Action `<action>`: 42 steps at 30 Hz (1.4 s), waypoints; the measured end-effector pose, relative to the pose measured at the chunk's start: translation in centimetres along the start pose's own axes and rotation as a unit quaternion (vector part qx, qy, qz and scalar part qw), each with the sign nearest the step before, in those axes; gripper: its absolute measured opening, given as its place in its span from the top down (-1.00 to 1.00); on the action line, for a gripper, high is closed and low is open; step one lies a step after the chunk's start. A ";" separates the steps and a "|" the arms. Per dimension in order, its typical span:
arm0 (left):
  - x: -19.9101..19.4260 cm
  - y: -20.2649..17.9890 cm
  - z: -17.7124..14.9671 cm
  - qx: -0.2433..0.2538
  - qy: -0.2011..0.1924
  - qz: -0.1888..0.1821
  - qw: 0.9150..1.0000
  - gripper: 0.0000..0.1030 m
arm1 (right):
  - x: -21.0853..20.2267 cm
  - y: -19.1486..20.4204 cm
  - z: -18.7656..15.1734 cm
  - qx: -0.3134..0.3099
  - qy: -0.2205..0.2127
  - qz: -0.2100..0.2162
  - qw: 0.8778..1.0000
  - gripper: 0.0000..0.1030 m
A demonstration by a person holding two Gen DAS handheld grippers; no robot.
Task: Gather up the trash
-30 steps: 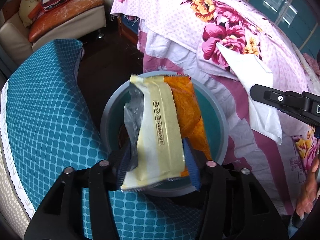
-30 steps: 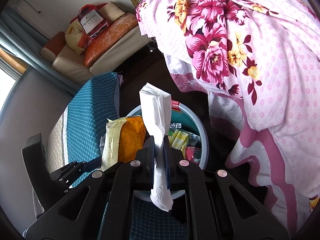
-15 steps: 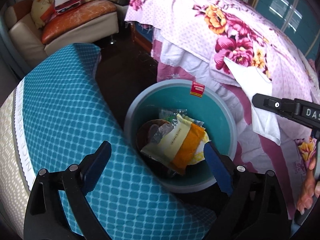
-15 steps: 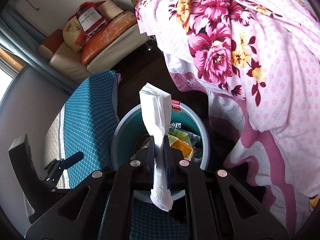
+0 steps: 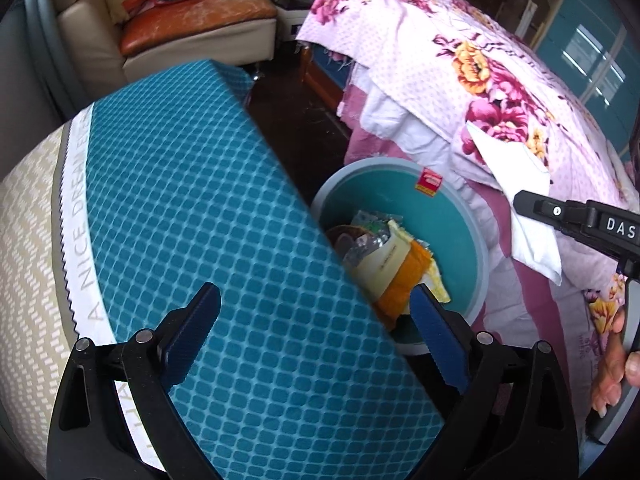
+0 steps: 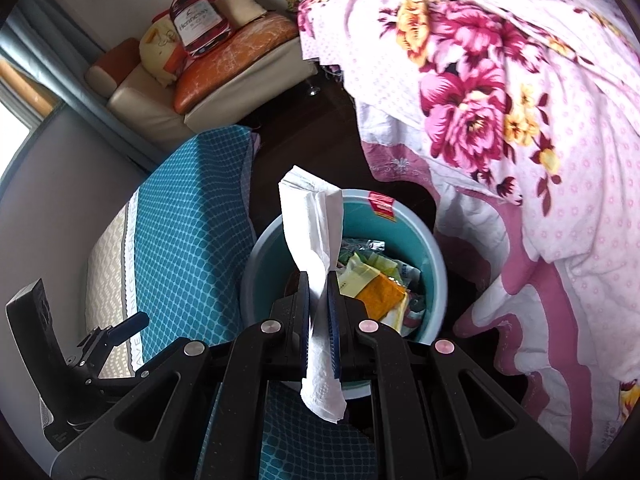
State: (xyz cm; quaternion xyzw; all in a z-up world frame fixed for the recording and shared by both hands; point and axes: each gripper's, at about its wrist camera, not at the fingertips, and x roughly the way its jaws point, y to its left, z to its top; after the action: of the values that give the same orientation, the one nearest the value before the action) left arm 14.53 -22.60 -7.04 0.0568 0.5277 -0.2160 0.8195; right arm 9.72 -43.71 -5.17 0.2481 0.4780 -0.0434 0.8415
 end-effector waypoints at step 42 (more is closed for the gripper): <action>-2.7 3.6 -1.3 -0.024 -0.013 0.011 1.000 -0.86 | 0.3 5.2 -0.9 -0.058 0.015 0.012 0.998 -0.87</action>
State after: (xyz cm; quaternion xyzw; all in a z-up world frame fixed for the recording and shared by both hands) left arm 14.03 -18.13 -5.66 0.0404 0.5217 -0.1952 0.8295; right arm 10.76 -38.72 -3.82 0.2053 0.4892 -0.0018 0.8477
